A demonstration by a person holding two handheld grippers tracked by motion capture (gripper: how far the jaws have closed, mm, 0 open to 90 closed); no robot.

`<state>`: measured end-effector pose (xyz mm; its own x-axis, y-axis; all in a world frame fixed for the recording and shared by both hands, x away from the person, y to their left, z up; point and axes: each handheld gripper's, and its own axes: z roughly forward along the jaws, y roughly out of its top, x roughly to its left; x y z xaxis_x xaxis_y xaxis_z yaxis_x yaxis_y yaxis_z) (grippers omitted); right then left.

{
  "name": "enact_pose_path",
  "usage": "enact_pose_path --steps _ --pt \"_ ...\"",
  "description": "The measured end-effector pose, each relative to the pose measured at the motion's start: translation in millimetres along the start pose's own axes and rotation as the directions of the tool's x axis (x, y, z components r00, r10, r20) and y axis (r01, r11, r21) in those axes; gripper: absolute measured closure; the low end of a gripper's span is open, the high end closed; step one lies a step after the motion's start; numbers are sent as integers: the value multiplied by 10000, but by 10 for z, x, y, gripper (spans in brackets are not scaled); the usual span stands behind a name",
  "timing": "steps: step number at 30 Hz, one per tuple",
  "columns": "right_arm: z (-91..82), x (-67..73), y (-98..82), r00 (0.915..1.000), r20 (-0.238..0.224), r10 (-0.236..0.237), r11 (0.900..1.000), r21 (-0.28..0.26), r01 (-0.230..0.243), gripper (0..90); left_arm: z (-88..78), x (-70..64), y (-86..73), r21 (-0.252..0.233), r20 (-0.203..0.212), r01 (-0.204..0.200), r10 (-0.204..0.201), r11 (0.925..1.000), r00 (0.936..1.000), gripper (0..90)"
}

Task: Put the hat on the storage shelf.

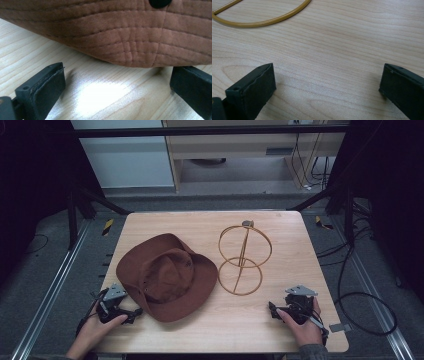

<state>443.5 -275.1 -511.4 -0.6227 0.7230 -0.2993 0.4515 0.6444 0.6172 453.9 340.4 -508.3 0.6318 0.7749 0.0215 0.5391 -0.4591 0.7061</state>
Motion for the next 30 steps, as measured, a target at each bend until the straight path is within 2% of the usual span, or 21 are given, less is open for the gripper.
enact_pose_path --steps 2,4,6,7,11,15,17,24,26,30 --pt "0 0 0 10000 3 -4 10000 -2 4 4 -4 -3 6 79 -1 -2 2 10000 10000 0" --pt "0 0 0 10000 5 -4 10000 -3 4 5 -34 -6 15 299 177 -100 95 9995 9998 4" --pt "0 0 0 10000 4 0 10000 -3 0 5 -54 -5 16 309 272 -173 165 9994 9995 51" --pt "0 0 0 10000 4 -2 10000 -4 2 4 -103 -3 22 75 457 -160 157 9998 9988 44" --pt "0 0 0 10000 3 1 10000 -4 -1 5 -187 -12 42 -259 458 -273 285 9993 9985 42" --pt "0 -1 0 10000 3 -7 10000 -2 7 5 -258 -20 39 -491 395 -243 262 9985 9989 66" --pt "0 -1 0 10000 6 -7 10000 -1 7 5 -293 -19 38 -675 512 -180 214 9976 9985 65" --pt "0 -1 0 10000 5 -4 10000 -2 4 4 -362 -33 41 -985 675 -133 200 9950 9975 62" --pt "0 0 0 10000 3 -4 10000 0 4 5 -379 -43 41 -1021 881 -79 170 9947 9960 58" --pt "0 0 0 10000 3 1 10000 -1 -1 4 -407 -49 44 -1118 1011 -89 203 9937 9947 53"
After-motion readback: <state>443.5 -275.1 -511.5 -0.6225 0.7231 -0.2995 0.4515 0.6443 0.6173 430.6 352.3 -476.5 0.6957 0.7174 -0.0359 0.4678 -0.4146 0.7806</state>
